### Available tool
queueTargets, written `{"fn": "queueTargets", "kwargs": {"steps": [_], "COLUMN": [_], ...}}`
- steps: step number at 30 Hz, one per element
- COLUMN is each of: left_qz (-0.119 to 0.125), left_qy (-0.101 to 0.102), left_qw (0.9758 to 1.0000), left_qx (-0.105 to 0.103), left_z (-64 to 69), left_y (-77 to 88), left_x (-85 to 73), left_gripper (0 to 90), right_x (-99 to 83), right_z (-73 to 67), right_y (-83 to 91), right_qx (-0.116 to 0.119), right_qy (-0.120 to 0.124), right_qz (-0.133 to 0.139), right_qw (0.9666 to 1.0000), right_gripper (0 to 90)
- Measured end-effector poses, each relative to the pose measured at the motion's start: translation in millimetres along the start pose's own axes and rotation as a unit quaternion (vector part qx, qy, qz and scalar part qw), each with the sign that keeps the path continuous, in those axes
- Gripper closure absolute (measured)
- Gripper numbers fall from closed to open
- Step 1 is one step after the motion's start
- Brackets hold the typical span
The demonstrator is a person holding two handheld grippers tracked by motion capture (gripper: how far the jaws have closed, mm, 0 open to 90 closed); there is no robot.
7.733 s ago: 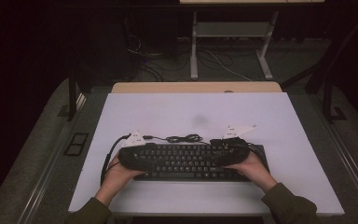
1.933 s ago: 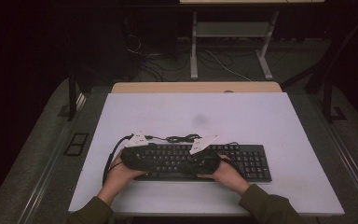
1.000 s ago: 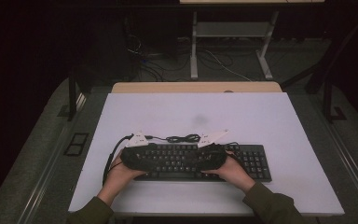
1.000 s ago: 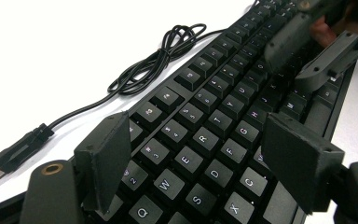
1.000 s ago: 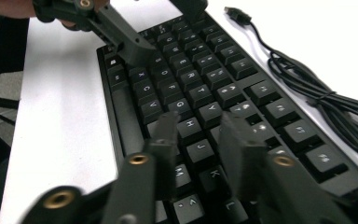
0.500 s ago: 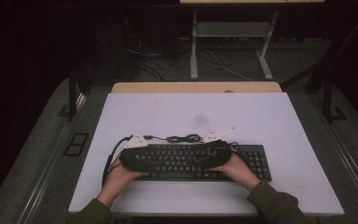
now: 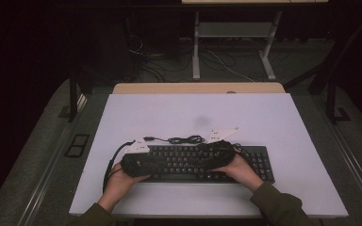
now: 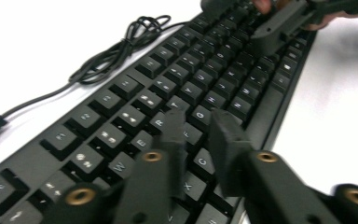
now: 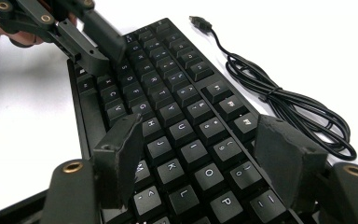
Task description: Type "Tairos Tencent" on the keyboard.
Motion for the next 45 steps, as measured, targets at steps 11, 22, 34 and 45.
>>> {"fn": "queueTargets", "kwargs": {"steps": [11, 22, 34, 45], "left_qz": [-0.032, -0.044, -0.042, -0.017], "left_qy": [-0.018, -0.027, -0.027, -0.015], "left_qw": [0.9992, 0.9986, 0.9987, 0.9997], "left_qx": [-0.015, -0.015, -0.009, -0.007], "left_z": [4.7, 4.6, 4.9, 2.1], "left_y": [-12.0, -16.0, -14.2, -6.1], "left_x": [-3.8, -6.0, -4.5, 0.5], "left_gripper": [89.3, 89.3, 89.3, 89.1], "right_x": [0.5, 0.9, 1.6, 1.2], "right_z": [0.9, 0.9, 0.5, 0.2], "right_y": [1.2, 1.6, 2.0, 1.7], "right_qx": [-0.003, -0.004, -0.003, -0.002], "right_qy": [0.002, 0.003, 0.001, 0.001], "right_qz": [0.002, 0.002, 0.005, 0.003], "right_qw": [1.0000, 1.0000, 1.0000, 1.0000], "right_gripper": [31.9, 31.3, 31.2, 31.1]}}
Point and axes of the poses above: each handheld gripper's, and its own axes: y roughly backward along the jaws, x roughly out of its top, z roughly to its right, the point moved 6 cm from there along -y, roughly forward along the jaws, and after that the axes turned 10 degrees about -z, right-handed, at the moved point
